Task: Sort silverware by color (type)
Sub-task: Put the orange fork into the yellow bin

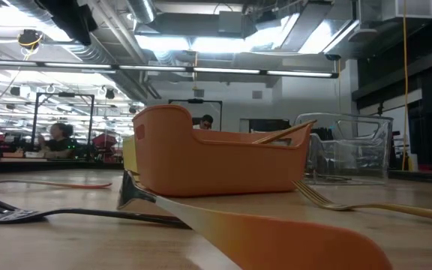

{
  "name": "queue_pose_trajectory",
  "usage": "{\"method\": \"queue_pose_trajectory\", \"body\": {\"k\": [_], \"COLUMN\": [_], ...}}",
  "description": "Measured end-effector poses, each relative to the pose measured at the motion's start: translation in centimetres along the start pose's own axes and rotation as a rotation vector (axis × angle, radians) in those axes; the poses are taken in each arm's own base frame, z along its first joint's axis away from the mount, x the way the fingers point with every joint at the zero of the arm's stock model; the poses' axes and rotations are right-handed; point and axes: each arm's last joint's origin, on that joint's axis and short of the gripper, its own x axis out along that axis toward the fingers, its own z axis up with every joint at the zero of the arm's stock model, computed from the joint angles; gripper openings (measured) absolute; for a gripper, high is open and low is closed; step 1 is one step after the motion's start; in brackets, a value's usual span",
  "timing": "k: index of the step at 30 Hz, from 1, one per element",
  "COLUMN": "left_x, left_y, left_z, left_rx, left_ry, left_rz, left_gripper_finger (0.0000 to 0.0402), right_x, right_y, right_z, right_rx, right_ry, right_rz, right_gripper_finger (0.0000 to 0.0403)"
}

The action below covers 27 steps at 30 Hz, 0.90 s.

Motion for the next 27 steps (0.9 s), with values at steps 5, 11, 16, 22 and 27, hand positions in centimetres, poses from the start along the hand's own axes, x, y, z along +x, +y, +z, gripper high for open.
{"method": "queue_pose_trajectory", "body": {"k": [5,11,16,22,27], "left_x": [1.5,3.6,5.4,7.7,9.8], "left_y": [-1.1,-2.7,-4.3,-6.2,-7.3], "left_z": [0.3,0.4,0.2,-0.3,-0.7], "left_rx": [0.001,-0.001,0.019,0.084,0.124], "left_ry": [0.062,0.15,0.228,0.307,0.378], "left_rz": [-0.005,0.002,0.008,0.019,0.042], "left_gripper_finger": [0.0077,0.0077,0.0077,0.0077,0.0077], "right_x": [-0.1,-0.3,-1.5,-2.9,-3.8], "right_y": [0.7,1.8,2.7,3.2,3.5], "right_z": [-0.9,-1.6,-2.0,-2.3,-2.8], "right_rx": [-0.028,-0.068,-0.125,-0.152,-0.166], "right_ry": [0.091,0.149,0.122,0.09,0.075], "right_rz": [-0.025,-0.05,-0.041,-0.029,-0.023], "right_gripper_finger": [0.0104,0.0104,0.0104,0.0104,0.0104]}}
